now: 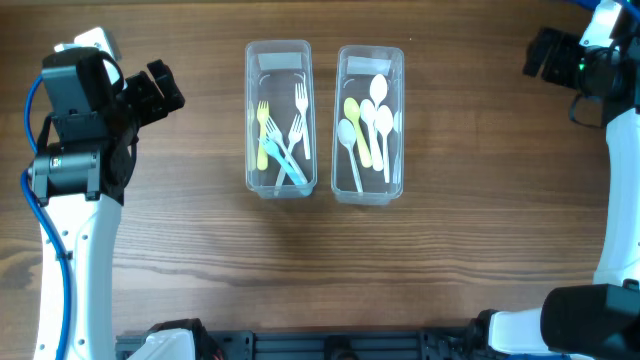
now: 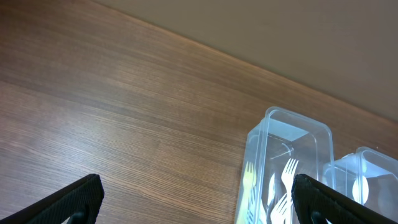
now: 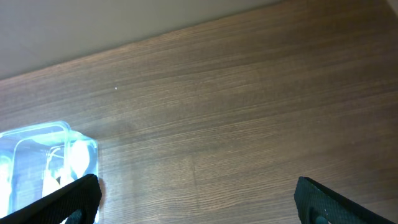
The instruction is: Pack container
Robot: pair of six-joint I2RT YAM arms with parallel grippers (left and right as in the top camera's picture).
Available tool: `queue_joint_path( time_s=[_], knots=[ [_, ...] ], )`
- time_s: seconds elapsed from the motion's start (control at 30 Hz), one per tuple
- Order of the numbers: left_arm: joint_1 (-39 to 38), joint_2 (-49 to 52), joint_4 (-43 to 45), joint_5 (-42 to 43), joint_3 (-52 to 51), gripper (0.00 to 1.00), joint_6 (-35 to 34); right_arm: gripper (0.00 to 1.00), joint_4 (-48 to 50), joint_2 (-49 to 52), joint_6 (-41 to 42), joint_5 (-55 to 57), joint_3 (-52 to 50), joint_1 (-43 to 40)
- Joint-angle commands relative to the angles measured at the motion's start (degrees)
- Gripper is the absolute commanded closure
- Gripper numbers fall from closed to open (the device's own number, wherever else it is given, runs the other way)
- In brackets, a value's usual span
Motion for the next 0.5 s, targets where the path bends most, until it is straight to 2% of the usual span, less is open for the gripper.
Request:
queue_joint_path(
  time_s=[0.0,0.3,0.47],
  knots=[
    [0.4,-0.1,0.0,-0.6,0.6,0.00,-0.1,0.00,0.2,-7.0,-0.6,-0.2,-0.3,1.3],
    [0.4,0.0,0.0,-0.5,0.6,0.00,-0.1,0.00,0.2,-32.2,-2.0,0.7,-0.3,10.8],
    [0.4,-0.1,0.0,-0.6,0.6,0.00,-0.1,0.00,-0.5,-44.7,-3.7,0.7,-0.3,11.1]
  ],
)
